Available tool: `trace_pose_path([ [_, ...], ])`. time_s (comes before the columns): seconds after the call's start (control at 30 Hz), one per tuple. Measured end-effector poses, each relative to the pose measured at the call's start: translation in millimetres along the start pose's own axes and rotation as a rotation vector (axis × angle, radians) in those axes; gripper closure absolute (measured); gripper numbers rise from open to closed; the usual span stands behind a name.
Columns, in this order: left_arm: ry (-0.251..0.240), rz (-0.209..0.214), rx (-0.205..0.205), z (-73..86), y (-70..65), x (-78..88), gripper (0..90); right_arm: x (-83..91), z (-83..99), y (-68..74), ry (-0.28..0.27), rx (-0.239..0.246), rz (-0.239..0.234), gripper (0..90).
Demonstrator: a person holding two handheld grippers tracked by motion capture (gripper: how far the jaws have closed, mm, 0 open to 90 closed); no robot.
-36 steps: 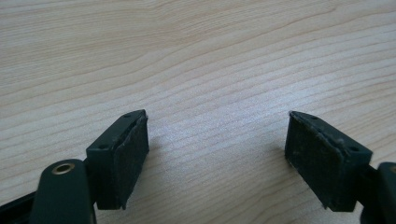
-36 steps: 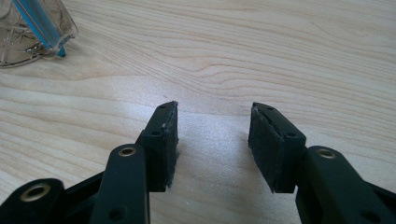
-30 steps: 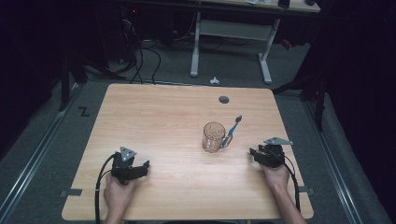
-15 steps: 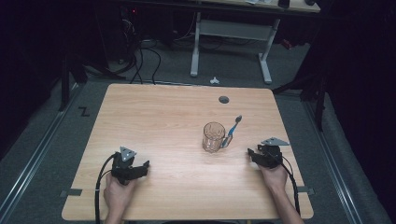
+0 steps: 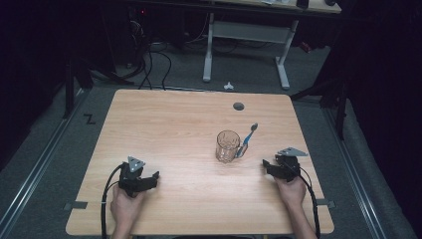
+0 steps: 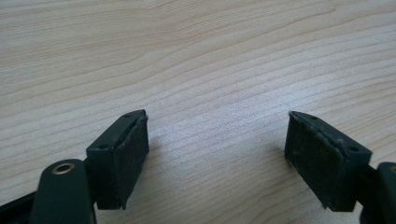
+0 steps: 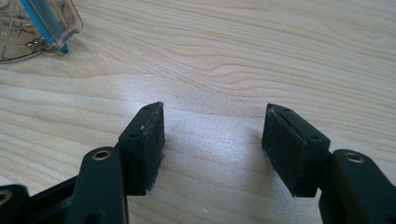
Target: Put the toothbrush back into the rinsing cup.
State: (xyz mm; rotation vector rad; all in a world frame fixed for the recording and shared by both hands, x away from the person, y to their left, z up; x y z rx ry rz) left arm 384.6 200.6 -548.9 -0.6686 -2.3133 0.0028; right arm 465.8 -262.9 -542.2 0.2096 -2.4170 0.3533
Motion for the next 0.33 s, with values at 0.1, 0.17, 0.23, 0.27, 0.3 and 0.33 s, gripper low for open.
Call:
trace_pose_path([
  [0.1, 0.0, 0.0, 0.0, 0.0, 0.0, 0.0, 22.3, 0.4, 0.4, 0.3, 0.001, -0.003, 0.003, 38.6],
  [0.17, 0.0, 0.0, 0.0, 0.0, 0.0, 0.0, 22.3, 1.1, 0.9, 0.5, 0.001, -0.004, 0.006, 38.6],
  [0.23, 0.0, 0.0, -0.001, 0.0, 0.0, 0.0, 22.3, 1.6, 1.3, 0.7, 0.002, -0.004, 0.008, 38.6],
  [0.27, 0.0, 0.0, 0.0, 0.0, 0.0, 0.0, 22.3, 1.7, 1.4, 0.7, 0.002, -0.006, 0.009, 38.5],
  [0.3, 0.0, 0.0, -0.001, 0.0, 0.0, 0.0, 22.3, 1.7, 1.4, 0.7, 0.002, -0.006, 0.009, 38.5],
  [0.33, 0.0, 0.0, 0.0, 0.0, 0.0, 0.0, 22.3, 1.7, 1.4, 0.7, 0.002, -0.006, 0.009, 38.6],
])
Point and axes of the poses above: each handheld gripper's, and its own axes: x roughly backward along the jaws, z roughly out of its underside, y roughly to its left, the point moved 6 cm from there along -x, roughly forward along the jaws, and after that the axes turned 15 degrees about z, right-handed, at the moved point
